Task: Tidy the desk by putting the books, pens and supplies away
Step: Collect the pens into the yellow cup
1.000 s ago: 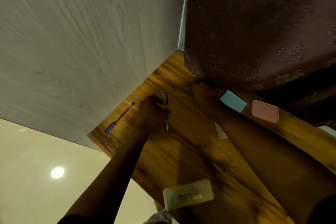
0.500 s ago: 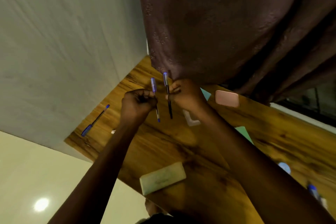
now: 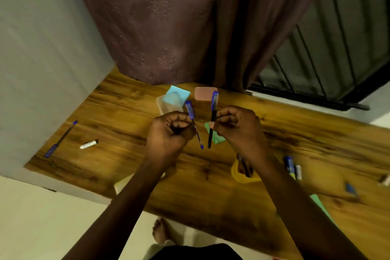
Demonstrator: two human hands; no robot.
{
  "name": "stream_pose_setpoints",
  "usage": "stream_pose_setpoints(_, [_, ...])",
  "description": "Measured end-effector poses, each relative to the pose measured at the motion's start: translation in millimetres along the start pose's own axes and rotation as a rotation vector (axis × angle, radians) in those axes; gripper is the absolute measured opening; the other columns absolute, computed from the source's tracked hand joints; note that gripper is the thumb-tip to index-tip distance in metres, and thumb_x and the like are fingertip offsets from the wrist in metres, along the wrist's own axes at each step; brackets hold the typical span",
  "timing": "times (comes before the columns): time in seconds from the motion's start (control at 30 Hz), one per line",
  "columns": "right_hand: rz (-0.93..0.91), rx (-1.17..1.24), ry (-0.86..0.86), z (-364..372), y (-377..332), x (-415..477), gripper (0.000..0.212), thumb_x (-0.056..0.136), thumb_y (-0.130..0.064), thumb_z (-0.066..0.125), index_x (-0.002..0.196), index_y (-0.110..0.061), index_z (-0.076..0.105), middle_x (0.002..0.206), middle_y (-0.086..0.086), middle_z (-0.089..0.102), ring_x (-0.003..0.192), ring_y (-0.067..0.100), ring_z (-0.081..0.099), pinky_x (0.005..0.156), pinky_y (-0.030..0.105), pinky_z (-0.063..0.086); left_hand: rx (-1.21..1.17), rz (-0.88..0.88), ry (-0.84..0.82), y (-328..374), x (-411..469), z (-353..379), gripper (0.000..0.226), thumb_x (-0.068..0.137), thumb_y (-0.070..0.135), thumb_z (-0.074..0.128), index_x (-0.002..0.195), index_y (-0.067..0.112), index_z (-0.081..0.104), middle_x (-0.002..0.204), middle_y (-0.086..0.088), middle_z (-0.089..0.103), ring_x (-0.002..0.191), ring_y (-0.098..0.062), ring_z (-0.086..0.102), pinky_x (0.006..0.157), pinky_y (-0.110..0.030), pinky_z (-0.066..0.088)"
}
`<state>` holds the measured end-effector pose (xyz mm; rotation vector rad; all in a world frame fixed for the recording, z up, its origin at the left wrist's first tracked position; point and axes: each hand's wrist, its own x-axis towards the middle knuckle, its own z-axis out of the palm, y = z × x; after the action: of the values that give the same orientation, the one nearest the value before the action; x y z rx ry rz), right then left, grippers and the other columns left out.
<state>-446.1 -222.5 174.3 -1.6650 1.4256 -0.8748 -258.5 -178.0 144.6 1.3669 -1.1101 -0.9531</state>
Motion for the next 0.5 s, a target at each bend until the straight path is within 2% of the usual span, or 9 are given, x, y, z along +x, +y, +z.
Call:
stream_pose_setpoints(0.1, [0.001,0.016,0.052,-35,18,-27,0.017,0.081,-0.018,0.084,0.094,-0.024,0.075,0.083,-0.013,0.075,0.081,-0.004,0.070,0.070,0.014,0.055,0.020,0.047,-0.072,6,-24,36,0.013,0.084,0.005,0.078,0.093,0.014,0.076,0.086,-0.005,0.079,0.083,-0.028,0.075,0.079,-0.057,0.060])
stream_pose_setpoints(0.17, [0.002,0.013,0.090,-54,29,-40,0.017,0.082,-0.018,0.084,0.092,-0.027,0.074,0.084,-0.016,0.074,0.083,-0.007,0.068,0.068,0.009,0.051,0.026,0.054,-0.099,7,-35,55,0.016,0.084,0.007,0.078,0.097,0.016,0.077,0.093,0.001,0.079,0.089,-0.020,0.076,0.082,-0.052,0.061])
stream_pose_setpoints(0.23, [0.012,0.014,0.143,-71,43,-49,0.017,0.082,-0.020,0.084,0.092,-0.029,0.073,0.086,-0.015,0.074,0.086,-0.006,0.069,0.070,0.011,0.053,0.029,0.033,-0.115,7,-42,72,0.019,0.084,0.007,0.079,0.098,0.019,0.077,0.099,0.005,0.079,0.093,-0.015,0.075,0.083,-0.048,0.062])
stream_pose_setpoints(0.33, [0.029,-0.027,0.188,-85,68,-60,0.017,0.083,-0.022,0.083,0.096,-0.027,0.074,0.092,-0.015,0.076,0.089,-0.003,0.070,0.078,0.021,0.057,0.067,0.016,-0.137,3,-52,92,0.019,0.084,0.007,0.079,0.096,0.021,0.076,0.099,0.010,0.078,0.092,-0.007,0.074,0.079,-0.036,0.063])
stream_pose_setpoints(0.4, [0.047,-0.050,0.179,-87,83,-69,0.017,0.085,-0.022,0.082,0.100,-0.027,0.074,0.095,-0.015,0.075,0.090,-0.003,0.070,0.080,0.024,0.058,0.083,0.018,-0.147,-3,-60,103,0.025,0.084,0.003,0.078,0.092,0.026,0.075,0.096,0.014,0.078,0.090,-0.005,0.074,0.076,-0.027,0.061])
stream_pose_setpoints(0.5, [0.067,-0.120,0.130,-78,101,-78,0.017,0.088,-0.019,0.078,0.102,-0.025,0.073,0.096,-0.015,0.075,0.090,-0.005,0.069,0.082,0.025,0.059,0.115,-0.023,-0.128,-20,-67,113,0.022,0.084,0.007,0.079,0.097,0.025,0.077,0.098,0.012,0.079,0.094,-0.003,0.073,0.080,-0.026,0.060])
